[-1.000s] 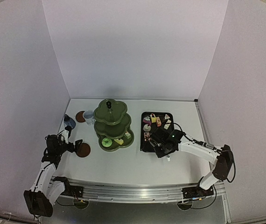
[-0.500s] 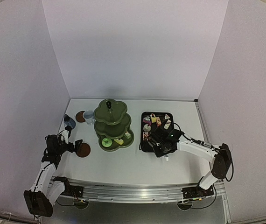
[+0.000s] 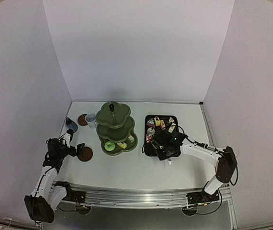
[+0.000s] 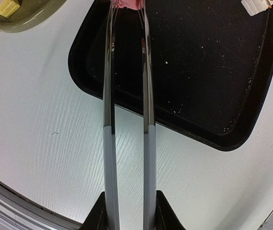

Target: Serve the afternoon tea

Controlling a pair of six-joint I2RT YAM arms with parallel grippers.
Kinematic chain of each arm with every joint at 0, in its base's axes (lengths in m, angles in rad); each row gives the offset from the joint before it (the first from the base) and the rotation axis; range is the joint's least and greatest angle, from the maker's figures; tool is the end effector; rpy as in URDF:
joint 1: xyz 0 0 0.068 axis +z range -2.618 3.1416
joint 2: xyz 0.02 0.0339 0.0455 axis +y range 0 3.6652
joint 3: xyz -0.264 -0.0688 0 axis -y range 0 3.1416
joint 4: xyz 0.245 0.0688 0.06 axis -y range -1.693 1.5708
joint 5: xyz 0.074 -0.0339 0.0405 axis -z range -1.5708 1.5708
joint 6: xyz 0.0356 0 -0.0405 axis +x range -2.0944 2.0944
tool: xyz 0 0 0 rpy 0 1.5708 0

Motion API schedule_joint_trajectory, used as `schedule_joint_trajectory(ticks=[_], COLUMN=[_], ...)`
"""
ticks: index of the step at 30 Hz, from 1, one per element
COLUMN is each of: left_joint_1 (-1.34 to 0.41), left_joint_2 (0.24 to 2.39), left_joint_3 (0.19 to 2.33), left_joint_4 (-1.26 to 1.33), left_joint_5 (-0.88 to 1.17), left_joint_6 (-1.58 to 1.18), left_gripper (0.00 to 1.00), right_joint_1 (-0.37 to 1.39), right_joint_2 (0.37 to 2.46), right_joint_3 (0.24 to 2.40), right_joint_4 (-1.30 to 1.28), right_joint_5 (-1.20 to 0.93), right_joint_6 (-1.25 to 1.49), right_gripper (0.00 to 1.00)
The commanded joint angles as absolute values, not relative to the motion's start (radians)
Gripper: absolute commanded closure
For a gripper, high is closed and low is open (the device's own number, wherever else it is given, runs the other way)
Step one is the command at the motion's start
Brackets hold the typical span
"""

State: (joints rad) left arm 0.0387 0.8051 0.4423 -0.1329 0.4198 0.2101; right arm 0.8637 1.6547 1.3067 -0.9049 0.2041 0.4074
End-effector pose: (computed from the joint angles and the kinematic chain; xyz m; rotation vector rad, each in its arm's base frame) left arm 0.1815 -0.0075 0.2223 0.4274 1.9857 -0.2769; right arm 0.2179 0.2439 0.2460 -0.5814 2.7046 0.0353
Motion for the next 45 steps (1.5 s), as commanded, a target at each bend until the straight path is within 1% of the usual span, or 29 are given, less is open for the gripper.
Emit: schedule_joint_trajectory(ticks=[1,6,25,38,45], left_joint_1=[0.043,0.043,0.043,0.044,0.043], left_joint_2=[0.792,0.794,0.793,0.794,0.797], left_joint_3=[0.454,0.452,0.449,0.448,0.452], left_joint_4=[-0.136,-0.132,-0.133,-0.128,-0.132], left_joint_5=[0.430,0.429,0.430,0.431,0.432], left_joint_6=[0.219,0.220,0.221,0.220,0.219], left_gripper=[0.00,0.00,0.00,0.00,0.00], right_joint_1=[0.862,0.862,0.863,0.863,0.862], right_joint_2=[1.635,1.571,1.559,1.469,1.369], right_joint_3=[1.306,1.274,1.286,1.250,1.298], right_joint_4=[-0.859,-0.858,-0.856,-0.857,-0.852], right_joint_5=[0.178,0.187,0.195,0.203,0.219], right_joint_6=[0.408,0.416,0.403,0.432,0.412], right_gripper=[1.00,1.00,1.00,1.00,1.00])
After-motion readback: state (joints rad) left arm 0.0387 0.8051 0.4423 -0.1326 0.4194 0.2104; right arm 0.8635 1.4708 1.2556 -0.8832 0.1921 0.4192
